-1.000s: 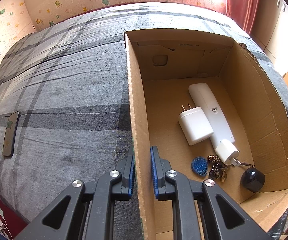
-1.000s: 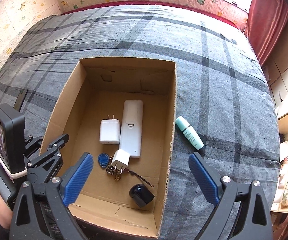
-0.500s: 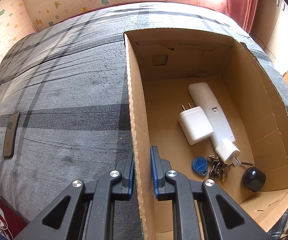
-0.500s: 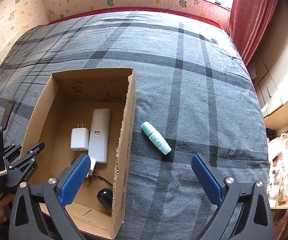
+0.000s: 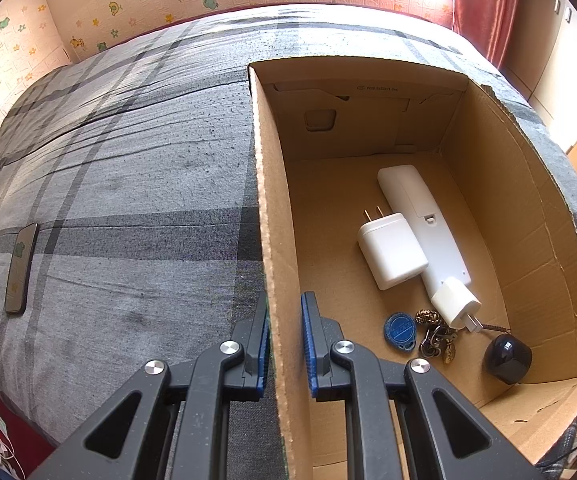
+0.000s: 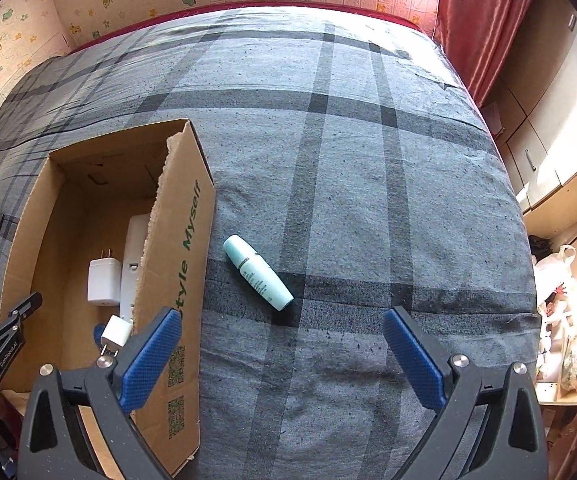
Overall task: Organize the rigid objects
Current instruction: 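Move the right gripper out of the box to the teal bottle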
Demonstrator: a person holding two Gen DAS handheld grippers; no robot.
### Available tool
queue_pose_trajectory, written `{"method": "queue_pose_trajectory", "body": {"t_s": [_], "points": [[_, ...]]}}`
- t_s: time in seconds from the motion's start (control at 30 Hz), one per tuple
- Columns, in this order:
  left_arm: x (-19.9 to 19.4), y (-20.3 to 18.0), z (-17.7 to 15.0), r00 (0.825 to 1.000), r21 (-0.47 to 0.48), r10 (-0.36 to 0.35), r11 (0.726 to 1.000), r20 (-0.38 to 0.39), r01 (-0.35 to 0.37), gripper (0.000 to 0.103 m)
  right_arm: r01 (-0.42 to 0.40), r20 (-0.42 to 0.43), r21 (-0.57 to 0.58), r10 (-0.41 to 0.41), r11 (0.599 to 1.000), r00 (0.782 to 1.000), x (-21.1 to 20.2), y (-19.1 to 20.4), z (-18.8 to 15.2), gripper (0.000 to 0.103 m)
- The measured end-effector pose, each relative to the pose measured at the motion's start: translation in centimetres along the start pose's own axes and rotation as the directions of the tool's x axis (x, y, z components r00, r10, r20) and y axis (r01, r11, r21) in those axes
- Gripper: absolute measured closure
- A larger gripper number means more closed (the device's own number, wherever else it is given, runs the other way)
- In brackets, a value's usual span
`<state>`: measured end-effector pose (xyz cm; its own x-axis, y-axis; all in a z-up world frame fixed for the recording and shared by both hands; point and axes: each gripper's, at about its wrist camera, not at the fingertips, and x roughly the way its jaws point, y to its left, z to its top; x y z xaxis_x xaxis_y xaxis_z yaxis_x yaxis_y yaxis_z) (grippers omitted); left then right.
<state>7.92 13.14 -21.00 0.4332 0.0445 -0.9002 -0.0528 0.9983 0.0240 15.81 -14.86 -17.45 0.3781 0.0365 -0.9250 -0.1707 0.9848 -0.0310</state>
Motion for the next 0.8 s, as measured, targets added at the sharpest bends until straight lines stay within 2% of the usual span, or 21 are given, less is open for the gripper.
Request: {"method": "queue_pose_trajectory", "body": {"t_s": [0.4,0.57,0.8], "points": [[0.0,0.0,0.1,1.0,0.002,0.003,1.0,-0.001,-0.003,0.088,-0.022,-0.058,0.012,0.023,1.0,0.998,6.2,-1.3,0.0,0.001],[0.0,-0.2,0.1,1.0,0.003,0.009,1.0,-0.002,-0.009,0.088,-0.041,-0.069,-0.021,0.04,0.999,0.997,7.7,-0.7,0.2,0.003],[0.0,-0.3,0.1,1.0,0.006,0.013,1.0,-0.002,-0.013,0.088,-0.066,-0.108,-0.066,0.058,0.996,0.992,9.9,0.2,1.1,0.021]]}}
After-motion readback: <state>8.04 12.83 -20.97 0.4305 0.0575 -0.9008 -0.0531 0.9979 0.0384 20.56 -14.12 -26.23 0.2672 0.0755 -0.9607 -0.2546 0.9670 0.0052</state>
